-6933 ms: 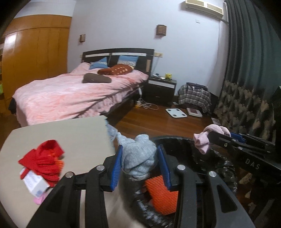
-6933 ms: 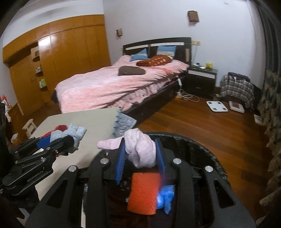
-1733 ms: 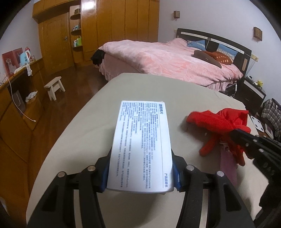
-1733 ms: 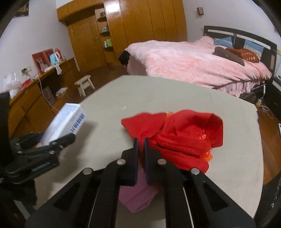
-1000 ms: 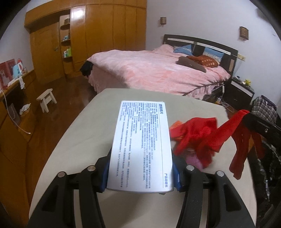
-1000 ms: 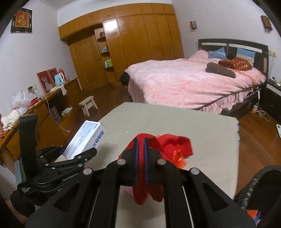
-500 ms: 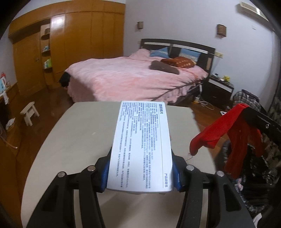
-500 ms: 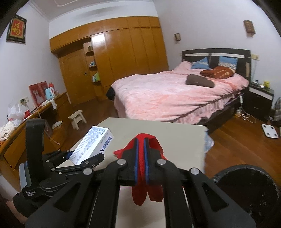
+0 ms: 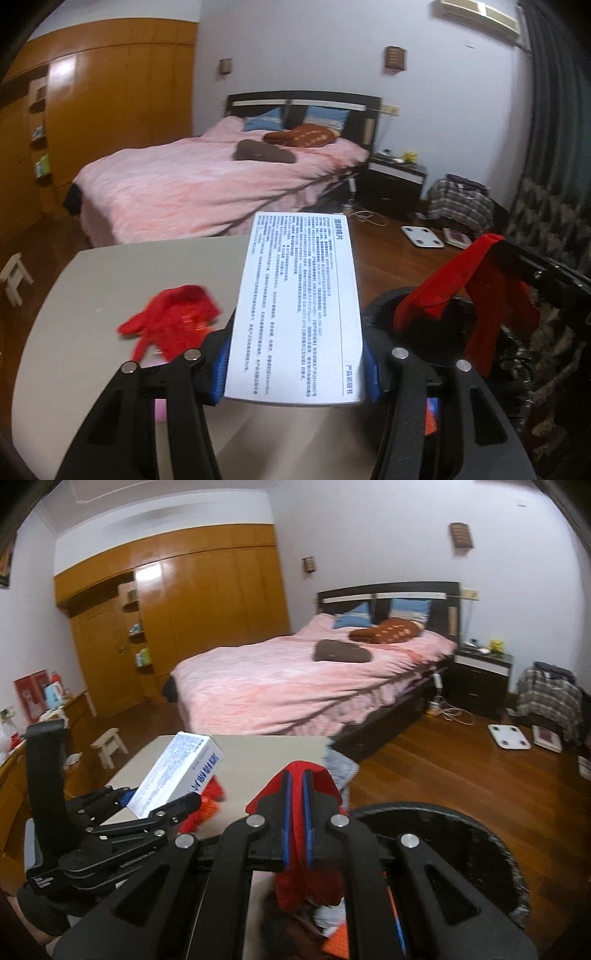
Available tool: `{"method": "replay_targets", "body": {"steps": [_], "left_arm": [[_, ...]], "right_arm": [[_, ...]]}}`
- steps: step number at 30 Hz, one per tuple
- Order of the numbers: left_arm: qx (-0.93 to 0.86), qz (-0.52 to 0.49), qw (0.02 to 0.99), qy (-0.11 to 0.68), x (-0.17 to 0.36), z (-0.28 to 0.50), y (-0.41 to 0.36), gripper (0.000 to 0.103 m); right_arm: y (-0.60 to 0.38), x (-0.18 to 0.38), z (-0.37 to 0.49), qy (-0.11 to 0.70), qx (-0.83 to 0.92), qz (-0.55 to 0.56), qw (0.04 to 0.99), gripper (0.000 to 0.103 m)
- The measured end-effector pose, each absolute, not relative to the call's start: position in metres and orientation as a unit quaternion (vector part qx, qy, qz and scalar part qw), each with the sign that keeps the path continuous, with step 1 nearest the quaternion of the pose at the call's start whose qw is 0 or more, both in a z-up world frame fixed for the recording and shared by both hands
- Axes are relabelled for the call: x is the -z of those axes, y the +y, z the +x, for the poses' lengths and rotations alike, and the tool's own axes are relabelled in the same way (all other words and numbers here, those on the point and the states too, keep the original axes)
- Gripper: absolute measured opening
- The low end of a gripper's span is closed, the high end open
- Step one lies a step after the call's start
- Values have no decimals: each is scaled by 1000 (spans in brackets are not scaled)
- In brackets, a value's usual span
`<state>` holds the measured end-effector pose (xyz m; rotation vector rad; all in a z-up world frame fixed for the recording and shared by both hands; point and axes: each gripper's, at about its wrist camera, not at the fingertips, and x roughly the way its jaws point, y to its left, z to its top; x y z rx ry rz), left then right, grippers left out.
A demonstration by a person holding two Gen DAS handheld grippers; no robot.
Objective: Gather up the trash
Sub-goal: 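Carry the white box and red gloves over the bin and open both grippers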
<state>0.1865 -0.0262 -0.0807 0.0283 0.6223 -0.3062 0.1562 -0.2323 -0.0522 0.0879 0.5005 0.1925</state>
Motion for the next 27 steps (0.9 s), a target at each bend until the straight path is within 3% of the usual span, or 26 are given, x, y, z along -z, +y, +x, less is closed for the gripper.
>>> {"method": "replay_targets", "body": {"steps": [23,25,26,27], "left_arm": [[284,34,908,307,106,186,-146,55],[292,30,903,315,109,188,-148,63],[294,26,901,318,110,190,-147,73],[295,21,901,318,110,190,-146,75]], "right_arm": [[-342,107,123,286,24,73,955,8],[-344,111,122,290,33,70,954,9],[-345,111,124,291,35,69,954,17],[-346,113,124,291,38,68,953,24]]}}
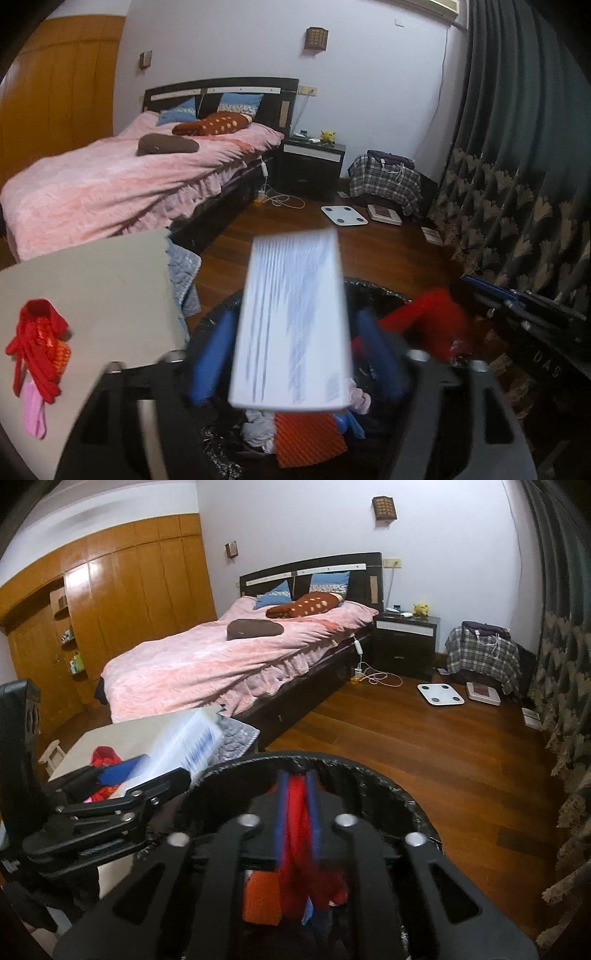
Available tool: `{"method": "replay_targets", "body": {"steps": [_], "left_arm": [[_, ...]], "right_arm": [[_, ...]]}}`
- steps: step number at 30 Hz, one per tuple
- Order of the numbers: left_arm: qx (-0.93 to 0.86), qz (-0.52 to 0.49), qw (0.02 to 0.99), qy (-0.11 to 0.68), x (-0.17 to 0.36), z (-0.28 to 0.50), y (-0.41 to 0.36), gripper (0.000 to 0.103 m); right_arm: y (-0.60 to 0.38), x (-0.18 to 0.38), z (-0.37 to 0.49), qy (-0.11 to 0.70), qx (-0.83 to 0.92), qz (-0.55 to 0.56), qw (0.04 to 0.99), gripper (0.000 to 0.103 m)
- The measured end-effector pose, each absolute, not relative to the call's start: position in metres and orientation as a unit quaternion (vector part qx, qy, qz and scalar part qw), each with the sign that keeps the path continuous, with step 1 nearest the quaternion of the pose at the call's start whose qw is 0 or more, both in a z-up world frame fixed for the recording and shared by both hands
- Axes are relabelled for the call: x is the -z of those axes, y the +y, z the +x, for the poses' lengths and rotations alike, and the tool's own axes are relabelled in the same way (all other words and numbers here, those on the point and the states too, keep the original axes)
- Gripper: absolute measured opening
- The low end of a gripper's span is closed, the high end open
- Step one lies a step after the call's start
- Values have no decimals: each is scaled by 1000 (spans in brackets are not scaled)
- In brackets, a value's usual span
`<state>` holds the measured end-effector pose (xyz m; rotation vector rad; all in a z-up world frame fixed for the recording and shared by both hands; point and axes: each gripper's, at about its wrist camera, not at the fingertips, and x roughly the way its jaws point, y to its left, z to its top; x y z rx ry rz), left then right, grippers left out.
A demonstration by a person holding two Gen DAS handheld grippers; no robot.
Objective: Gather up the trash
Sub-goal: 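Carry the white box and red gloves over the bin and open both grippers, then grasp the pink mesh bag with the left gripper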
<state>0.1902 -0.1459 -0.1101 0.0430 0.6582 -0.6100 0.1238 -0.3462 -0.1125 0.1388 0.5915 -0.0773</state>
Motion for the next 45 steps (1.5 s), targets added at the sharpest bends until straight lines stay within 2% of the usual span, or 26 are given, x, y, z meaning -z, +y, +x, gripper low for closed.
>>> {"method": "replay_targets", "body": {"steps": [1,4,5,6,8,9,15,28,35,45], "left_arm": [[296,17,901,318,110,191,-143,75],[288,14,904,317,110,192,-137,77],[285,13,905,317,109,193,-135,78],[279,10,907,315,108,194,-129,78],[262,9,915,305,104,193,-119,84],[253,9,920,299,102,192,-112,86],[199,4,938,283,93,188,-63,93],[43,20,955,292,114,186,71,93],[-5,7,945,328,145,191,119,86],[-7,-12,925,379,185,209,132,79]], "right_arm": [[-347,113,123,291,42,69,953,35],[-350,116,122,289,48,69,954,45],[-349,116,121,288,50,67,954,56],[-348,115,120,284,54,65,955,63],[-346,111,118,273,61,62,958,91],[-344,109,117,267,64,63,960,96],[-319,105,129,271,32,67,960,97],[-200,106,174,270,-74,39,959,97],[-141,119,200,276,-118,24,954,97],[-98,151,233,305,-135,21,942,97]]}}
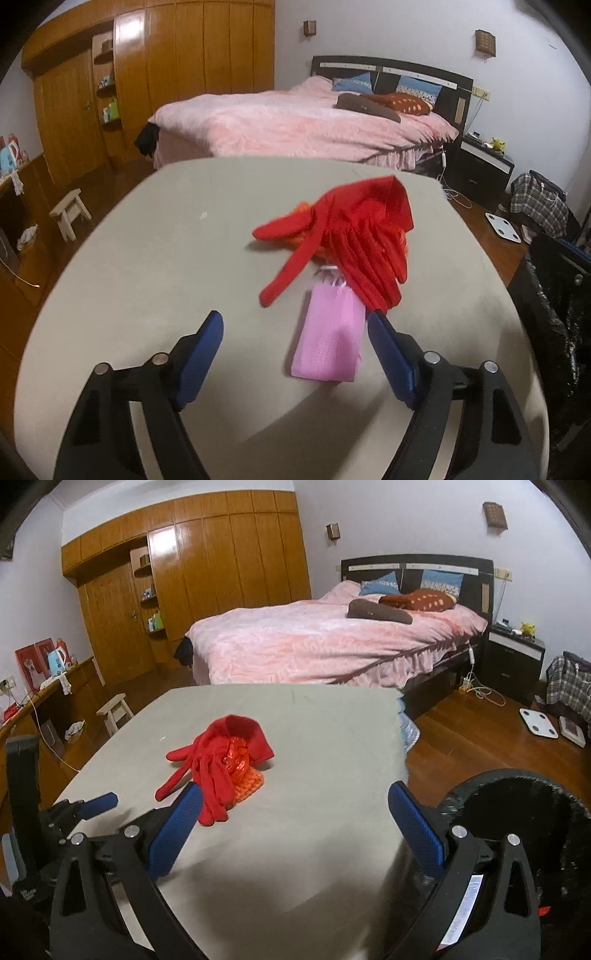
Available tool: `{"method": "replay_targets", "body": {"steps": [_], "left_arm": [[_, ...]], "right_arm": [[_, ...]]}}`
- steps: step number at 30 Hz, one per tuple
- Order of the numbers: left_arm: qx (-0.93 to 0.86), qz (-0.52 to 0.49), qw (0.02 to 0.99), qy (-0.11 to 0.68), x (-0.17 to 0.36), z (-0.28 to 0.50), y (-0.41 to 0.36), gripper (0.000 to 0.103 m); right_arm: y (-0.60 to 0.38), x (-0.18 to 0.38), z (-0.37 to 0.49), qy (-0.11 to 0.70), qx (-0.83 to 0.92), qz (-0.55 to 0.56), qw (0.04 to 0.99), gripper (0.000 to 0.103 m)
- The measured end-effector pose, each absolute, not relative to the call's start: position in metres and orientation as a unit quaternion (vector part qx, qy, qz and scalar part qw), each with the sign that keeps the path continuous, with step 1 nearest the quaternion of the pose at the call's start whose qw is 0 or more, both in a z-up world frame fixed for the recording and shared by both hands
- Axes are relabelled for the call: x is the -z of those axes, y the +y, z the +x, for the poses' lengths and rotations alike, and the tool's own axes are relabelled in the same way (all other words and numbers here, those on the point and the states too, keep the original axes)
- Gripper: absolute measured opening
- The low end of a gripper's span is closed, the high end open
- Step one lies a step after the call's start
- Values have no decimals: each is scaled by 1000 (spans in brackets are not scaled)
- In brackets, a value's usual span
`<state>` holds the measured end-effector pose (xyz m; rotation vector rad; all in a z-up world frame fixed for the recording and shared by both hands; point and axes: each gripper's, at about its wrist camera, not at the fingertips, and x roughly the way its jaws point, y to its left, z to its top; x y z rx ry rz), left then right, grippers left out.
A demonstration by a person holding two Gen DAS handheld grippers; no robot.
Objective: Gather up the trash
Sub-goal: 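Grasp the pink mesh bag with the left gripper, then lift the pink mesh bag with the left gripper while the right grasps the red glove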
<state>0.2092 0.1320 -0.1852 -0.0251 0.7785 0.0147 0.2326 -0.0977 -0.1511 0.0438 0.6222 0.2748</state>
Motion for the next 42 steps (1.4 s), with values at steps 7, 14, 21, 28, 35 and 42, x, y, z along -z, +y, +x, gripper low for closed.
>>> {"method": "replay_targets", "body": {"steps": [7,14,21,28,35,42], "left_arm": [[3,-28,916,401,199,221,130,70],[24,-38,902,429,211,228,125,57],[47,-27,902,429,211,226,115,20],[40,-40,912,406,200,217,123,15],[25,-39,919,391,184,202,140,15],[-20,-48,928,369,167,198,175,15]], "right_arm": [[-90,165,243,315,-136,15,939,97],[-90,169,249,319,-137,15,938,97],[-90,169,249,319,-138,14,938,97],[-87,169,253,314,-138,10,939,97],[-80,164,259,310,-142,8,940,97],[-63,158,269,302,-154,1,941,97]]}}
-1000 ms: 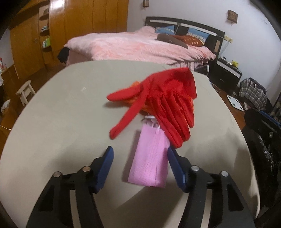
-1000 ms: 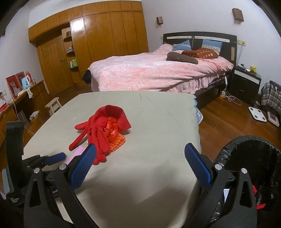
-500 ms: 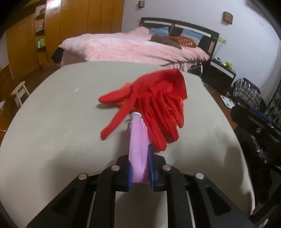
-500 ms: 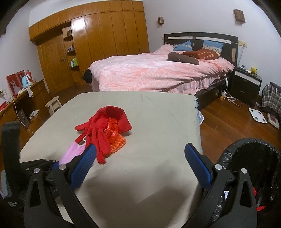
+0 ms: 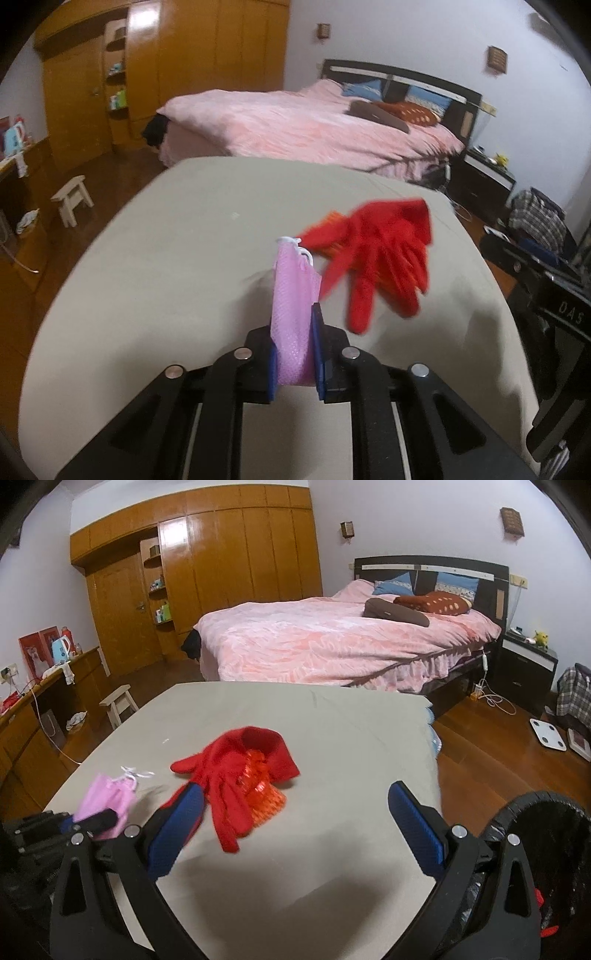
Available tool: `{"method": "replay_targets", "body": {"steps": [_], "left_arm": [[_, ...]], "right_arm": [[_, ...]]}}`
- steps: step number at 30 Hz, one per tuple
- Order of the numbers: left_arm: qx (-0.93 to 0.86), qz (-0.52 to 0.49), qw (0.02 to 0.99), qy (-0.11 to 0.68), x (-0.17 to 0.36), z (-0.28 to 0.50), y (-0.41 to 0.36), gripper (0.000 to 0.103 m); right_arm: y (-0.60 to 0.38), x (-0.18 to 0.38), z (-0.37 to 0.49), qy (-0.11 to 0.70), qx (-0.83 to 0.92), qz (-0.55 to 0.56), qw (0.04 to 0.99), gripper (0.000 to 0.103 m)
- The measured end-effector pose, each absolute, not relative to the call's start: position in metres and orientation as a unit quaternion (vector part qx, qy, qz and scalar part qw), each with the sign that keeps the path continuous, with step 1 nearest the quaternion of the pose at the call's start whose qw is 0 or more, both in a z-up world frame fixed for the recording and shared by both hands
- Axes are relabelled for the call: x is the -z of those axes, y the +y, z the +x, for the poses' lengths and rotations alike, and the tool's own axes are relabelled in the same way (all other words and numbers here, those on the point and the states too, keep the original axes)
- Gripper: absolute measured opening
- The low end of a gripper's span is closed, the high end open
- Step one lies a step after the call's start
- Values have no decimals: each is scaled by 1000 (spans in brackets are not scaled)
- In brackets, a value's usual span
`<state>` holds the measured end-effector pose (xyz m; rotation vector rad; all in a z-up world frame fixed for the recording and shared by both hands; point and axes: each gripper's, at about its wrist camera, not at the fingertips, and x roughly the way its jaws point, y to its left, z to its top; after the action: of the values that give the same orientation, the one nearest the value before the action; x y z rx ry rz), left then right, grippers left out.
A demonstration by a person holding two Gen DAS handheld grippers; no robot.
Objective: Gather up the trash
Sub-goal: 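Lift the pink mesh bag with the left gripper while the right grasps the red glove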
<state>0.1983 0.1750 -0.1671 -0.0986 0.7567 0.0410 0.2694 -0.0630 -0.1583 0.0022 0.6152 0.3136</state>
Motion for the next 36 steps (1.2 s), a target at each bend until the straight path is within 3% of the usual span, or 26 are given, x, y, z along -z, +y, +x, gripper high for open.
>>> {"method": "replay_targets", "body": {"steps": [11,24,26,30,35,36], "left_arm": [[-38,-55,937,344,154,232,203,15],[-45,-67,935,346,161,245,217,15],[-45,-67,934,347,162,244,218,15],[-44,-68,934,348,161,242,215,15],[-41,-65,935,347,158,242,210,15],[-39,-64,935,347,157,241,209,15]], "right_arm": [[-24,153,308,290,-175,-10,941,97],[-2,179,351,338,-191,-14,922,95],[-1,182,354,348,-199,-13,916,78],[2,183,353,356,-214,-15,910,61],[3,177,347,355,-246,-16,902,10],[3,175,345,353,-250,-17,902,8]]}}
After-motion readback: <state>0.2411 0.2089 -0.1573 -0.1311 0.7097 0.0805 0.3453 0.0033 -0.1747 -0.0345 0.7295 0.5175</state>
